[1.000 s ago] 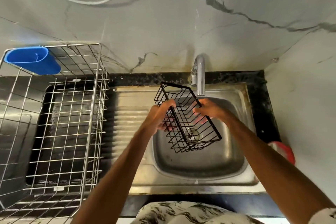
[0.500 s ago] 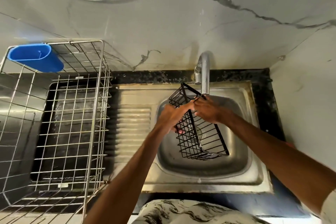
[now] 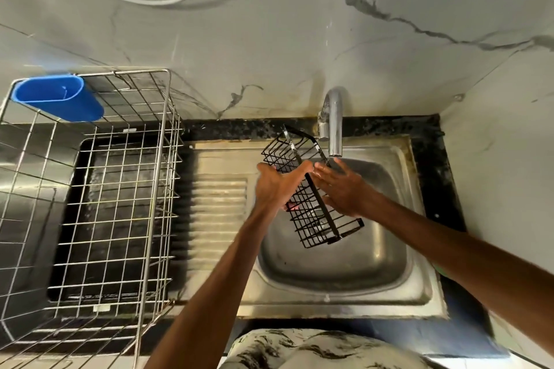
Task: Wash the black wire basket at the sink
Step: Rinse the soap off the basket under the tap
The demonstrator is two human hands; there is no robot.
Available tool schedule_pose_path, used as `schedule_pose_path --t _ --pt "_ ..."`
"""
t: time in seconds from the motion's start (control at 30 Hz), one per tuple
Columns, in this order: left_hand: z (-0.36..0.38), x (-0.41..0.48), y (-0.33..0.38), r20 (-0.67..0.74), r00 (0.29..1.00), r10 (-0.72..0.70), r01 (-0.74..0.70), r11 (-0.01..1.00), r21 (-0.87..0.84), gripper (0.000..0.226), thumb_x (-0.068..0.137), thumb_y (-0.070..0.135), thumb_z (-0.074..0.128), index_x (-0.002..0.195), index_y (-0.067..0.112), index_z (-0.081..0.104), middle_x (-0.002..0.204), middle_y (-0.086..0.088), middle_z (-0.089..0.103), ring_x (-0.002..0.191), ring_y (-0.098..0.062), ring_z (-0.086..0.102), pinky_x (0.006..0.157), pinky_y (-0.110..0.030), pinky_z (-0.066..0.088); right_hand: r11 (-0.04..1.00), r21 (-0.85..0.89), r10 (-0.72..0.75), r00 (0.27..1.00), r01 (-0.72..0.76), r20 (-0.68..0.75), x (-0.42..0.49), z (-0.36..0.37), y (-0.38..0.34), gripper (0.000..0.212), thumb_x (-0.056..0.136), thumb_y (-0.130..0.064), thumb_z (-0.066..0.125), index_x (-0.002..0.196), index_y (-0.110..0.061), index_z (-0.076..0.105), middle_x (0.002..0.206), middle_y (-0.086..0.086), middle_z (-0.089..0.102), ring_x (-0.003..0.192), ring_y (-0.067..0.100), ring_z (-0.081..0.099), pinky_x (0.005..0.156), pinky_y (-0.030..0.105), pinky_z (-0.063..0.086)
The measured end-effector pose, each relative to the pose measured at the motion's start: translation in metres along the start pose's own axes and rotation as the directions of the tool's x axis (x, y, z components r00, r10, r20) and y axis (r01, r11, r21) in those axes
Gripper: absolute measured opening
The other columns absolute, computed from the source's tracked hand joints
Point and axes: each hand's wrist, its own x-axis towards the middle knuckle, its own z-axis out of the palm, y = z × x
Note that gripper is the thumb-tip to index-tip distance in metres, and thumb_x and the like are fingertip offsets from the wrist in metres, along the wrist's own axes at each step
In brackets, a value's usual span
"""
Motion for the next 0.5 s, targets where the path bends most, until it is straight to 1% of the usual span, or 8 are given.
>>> schedule_pose_path --t 0.03,0.1,0.2,0.27,0.37,0.43,0.47,0.5 --pt "-0.001 -0.001 0.001 -0.007 1.000 0.009 -0.009 1.000 0.010 0.129 0.065 0.080 0.077 0.153 0.006 0.018 0.145 -0.018 0.049 0.116 -0.031 0.060 0.086 -0.051 0.063 0.999 0.032 0.013 1.000 -0.013 -0.008 0.008 -0.004 0.002 0.065 0.107 -0.049 0.025 0.150 -0.022 -0.015 0.161 0.003 -0.022 0.151 0.020 -0.021 0.125 0.053 -0.008" --pt "-0.003 -0.001 0.003 -0.016 0.999 0.027 -0.027 0.999 0.033 0.129 0.065 0.081 0.076 0.153 0.006 0.019 0.140 -0.016 0.053 0.109 -0.026 0.061 0.080 -0.046 0.064 0.991 0.123 0.055 0.997 -0.049 -0.049 0.021 -0.009 0.005 0.066 0.105 -0.050 0.023 0.151 -0.024 -0.017 0.165 0.004 -0.024 0.153 0.022 -0.020 0.126 0.051 -0.003" --pt "-0.008 -0.005 0.003 -0.033 0.998 0.061 -0.060 0.997 0.045 0.121 0.068 0.079 0.076 0.148 0.005 0.025 0.115 -0.006 0.059 0.091 -0.015 0.064 0.059 -0.031 0.060 0.974 0.213 0.091 0.993 -0.072 -0.080 0.026 -0.001 0.005 0.067 0.106 -0.049 0.021 0.157 -0.022 -0.015 0.165 0.004 -0.026 0.155 0.023 -0.018 0.126 0.048 -0.004" --pt "-0.009 -0.005 0.000 -0.047 0.996 0.075 -0.075 0.997 -0.009 0.108 0.071 0.069 0.081 0.141 0.006 0.028 0.102 -0.001 0.053 0.081 -0.011 0.060 0.052 -0.028 0.060 0.980 0.198 0.030 0.993 -0.007 -0.114 0.016 0.009 0.000 0.066 0.108 -0.044 0.022 0.159 -0.017 -0.009 0.166 0.006 -0.021 0.154 0.023 -0.020 0.127 0.048 -0.004" --pt "-0.013 -0.004 0.001 -0.055 0.996 0.076 -0.079 0.995 -0.058 0.097 0.074 0.056 0.086 0.137 0.008 0.029 0.098 0.002 0.047 0.081 -0.012 0.057 0.056 -0.033 0.064 0.967 0.228 -0.062 0.975 0.112 -0.214 -0.010 0.031 -0.005 0.060 0.108 -0.039 0.025 0.160 -0.011 0.012 0.168 0.007 0.003 0.155 0.023 0.000 0.126 0.046 0.003" --pt "-0.014 -0.005 0.005 -0.044 0.997 0.066 -0.069 0.994 -0.080 0.095 0.075 0.054 0.085 0.137 0.009 0.030 0.101 0.002 0.046 0.084 -0.014 0.058 0.059 -0.037 0.065 0.937 0.333 -0.043 0.981 0.106 -0.191 -0.026 0.036 -0.006 0.058 0.108 -0.042 0.020 0.157 -0.013 0.029 0.166 0.003 0.019 0.154 0.019 0.014 0.126 0.045 0.010" --pt "-0.014 -0.006 0.007 -0.037 0.997 0.061 -0.064 0.995 -0.083 0.094 0.076 0.055 0.085 0.138 0.009 0.030 0.103 0.001 0.046 0.085 -0.014 0.057 0.058 -0.036 0.065 0.908 0.412 -0.014 0.989 0.075 -0.150 -0.031 0.034 -0.005 0.056 0.107 -0.043 0.023 0.153 -0.016 0.040 0.163 0.001 0.030 0.153 0.019 0.025 0.126 0.046 0.020" --pt "-0.011 -0.007 0.007 -0.030 0.998 0.054 -0.057 0.995 -0.085 0.095 0.076 0.055 0.084 0.138 0.008 0.030 0.104 0.001 0.047 0.085 -0.014 0.057 0.060 -0.037 0.065 0.878 0.478 0.019 0.992 0.042 -0.121 -0.035 0.026 -0.004 0.050 0.107 -0.043 0.032 0.145 -0.019 0.053 0.155 0.001 0.047 0.144 0.019 0.043 0.120 0.045 0.035"
